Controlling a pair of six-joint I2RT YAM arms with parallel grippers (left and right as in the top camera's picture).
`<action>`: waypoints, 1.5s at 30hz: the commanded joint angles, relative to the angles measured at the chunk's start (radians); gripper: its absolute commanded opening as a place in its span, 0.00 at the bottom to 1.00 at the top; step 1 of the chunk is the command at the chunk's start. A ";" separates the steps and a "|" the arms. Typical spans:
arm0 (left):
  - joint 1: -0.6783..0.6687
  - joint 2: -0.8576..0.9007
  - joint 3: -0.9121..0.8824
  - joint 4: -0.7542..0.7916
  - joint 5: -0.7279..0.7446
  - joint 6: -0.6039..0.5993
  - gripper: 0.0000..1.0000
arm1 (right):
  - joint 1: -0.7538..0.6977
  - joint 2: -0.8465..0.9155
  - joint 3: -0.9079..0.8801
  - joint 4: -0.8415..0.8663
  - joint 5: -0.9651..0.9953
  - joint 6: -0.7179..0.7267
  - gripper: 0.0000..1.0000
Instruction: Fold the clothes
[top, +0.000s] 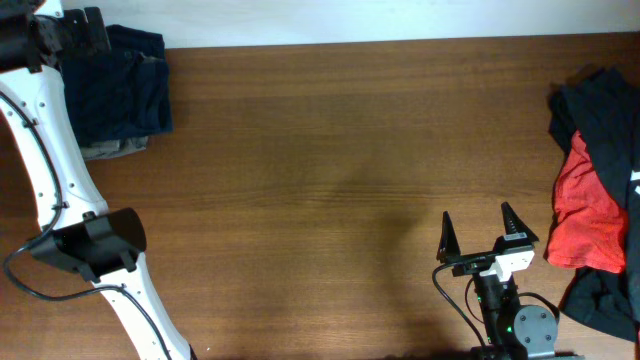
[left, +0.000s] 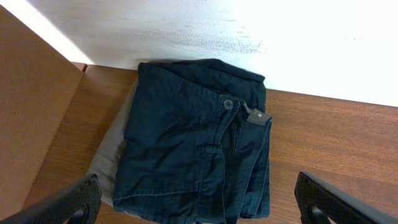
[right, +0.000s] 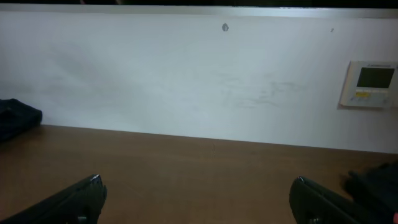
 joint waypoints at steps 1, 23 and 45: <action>-0.002 0.005 -0.001 0.000 0.000 0.005 0.99 | -0.005 -0.011 -0.005 0.006 0.027 0.013 0.99; -0.002 0.005 -0.001 0.000 0.000 0.005 0.99 | -0.004 -0.010 -0.005 -0.212 0.092 0.013 0.99; -0.002 0.005 -0.001 0.000 0.000 0.005 0.99 | -0.004 -0.010 -0.005 -0.212 0.092 0.013 0.99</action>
